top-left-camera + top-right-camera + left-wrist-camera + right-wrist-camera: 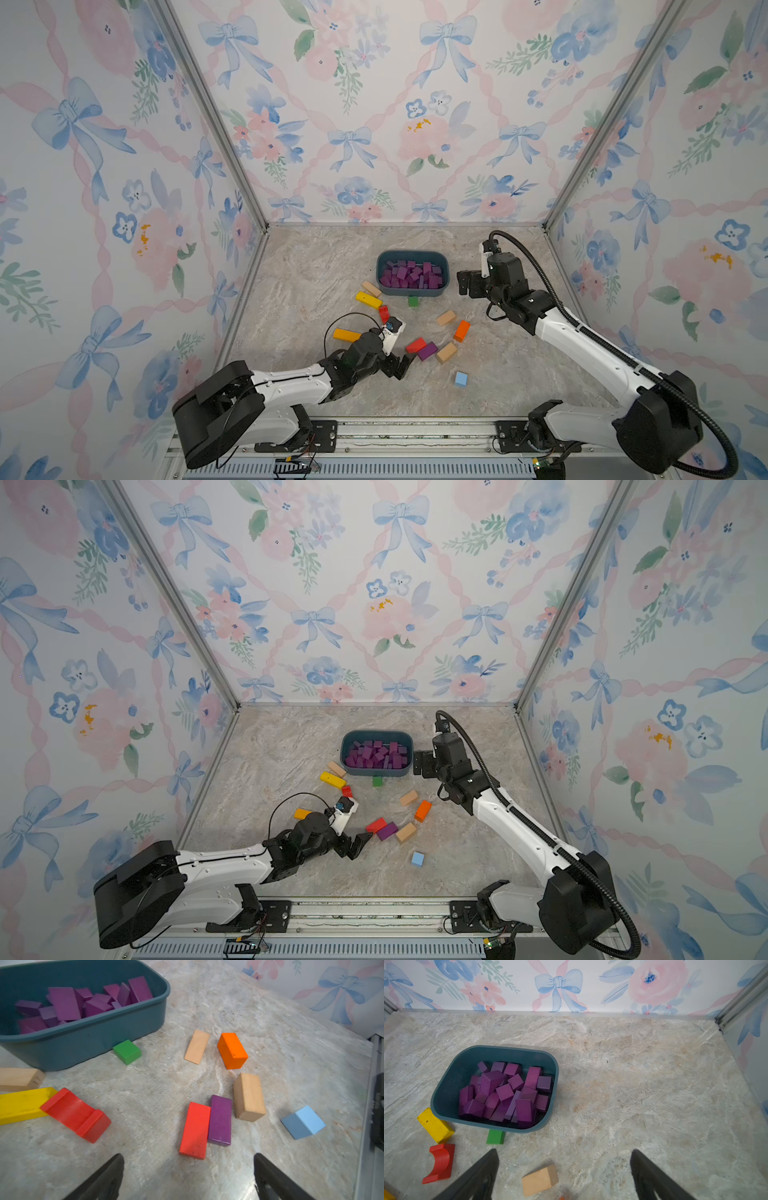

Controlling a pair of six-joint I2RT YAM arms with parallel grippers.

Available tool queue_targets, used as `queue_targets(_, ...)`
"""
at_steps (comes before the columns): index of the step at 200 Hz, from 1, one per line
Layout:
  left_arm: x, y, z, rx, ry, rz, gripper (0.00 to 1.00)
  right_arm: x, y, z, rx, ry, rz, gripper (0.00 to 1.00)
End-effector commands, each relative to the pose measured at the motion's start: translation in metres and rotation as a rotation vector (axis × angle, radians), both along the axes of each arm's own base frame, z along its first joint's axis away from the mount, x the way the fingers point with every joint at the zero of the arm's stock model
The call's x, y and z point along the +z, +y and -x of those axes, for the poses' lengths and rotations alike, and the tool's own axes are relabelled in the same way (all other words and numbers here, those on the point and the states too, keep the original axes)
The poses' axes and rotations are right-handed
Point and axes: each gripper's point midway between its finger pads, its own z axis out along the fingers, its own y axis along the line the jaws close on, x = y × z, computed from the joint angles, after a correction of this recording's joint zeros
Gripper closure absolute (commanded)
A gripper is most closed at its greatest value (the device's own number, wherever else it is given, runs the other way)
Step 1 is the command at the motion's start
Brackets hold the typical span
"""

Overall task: Pick purple bricks into the storage bin
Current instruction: Pick up the building block from the center of the board.

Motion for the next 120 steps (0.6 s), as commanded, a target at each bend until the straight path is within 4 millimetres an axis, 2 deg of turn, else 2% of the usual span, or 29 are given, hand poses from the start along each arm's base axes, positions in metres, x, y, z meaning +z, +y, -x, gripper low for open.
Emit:
queue_targets(1, -0.006, -0.018, 0.016, -0.120, 0.023, -0.030, 0.02, -0.017, 0.000, 0.007, 0.011, 0.059, -0.014, 0.03)
queue_targets(51, -0.027, -0.049, 0.040, -0.292, 0.105, -0.067, 0.13, -0.020, -0.003, 0.014, 0.015, 0.068, -0.034, 0.01)
queue_targets(78, -0.036, -0.059, 0.044, -0.333, 0.144, -0.075, 0.19, -0.017, -0.010, 0.019, 0.011, 0.063, -0.032, 0.01)
queue_targets(120, -0.052, -0.063, 0.041, -0.325, 0.176, -0.111, 0.20, -0.016, -0.024, 0.025, -0.017, 0.062, -0.043, 0.02)
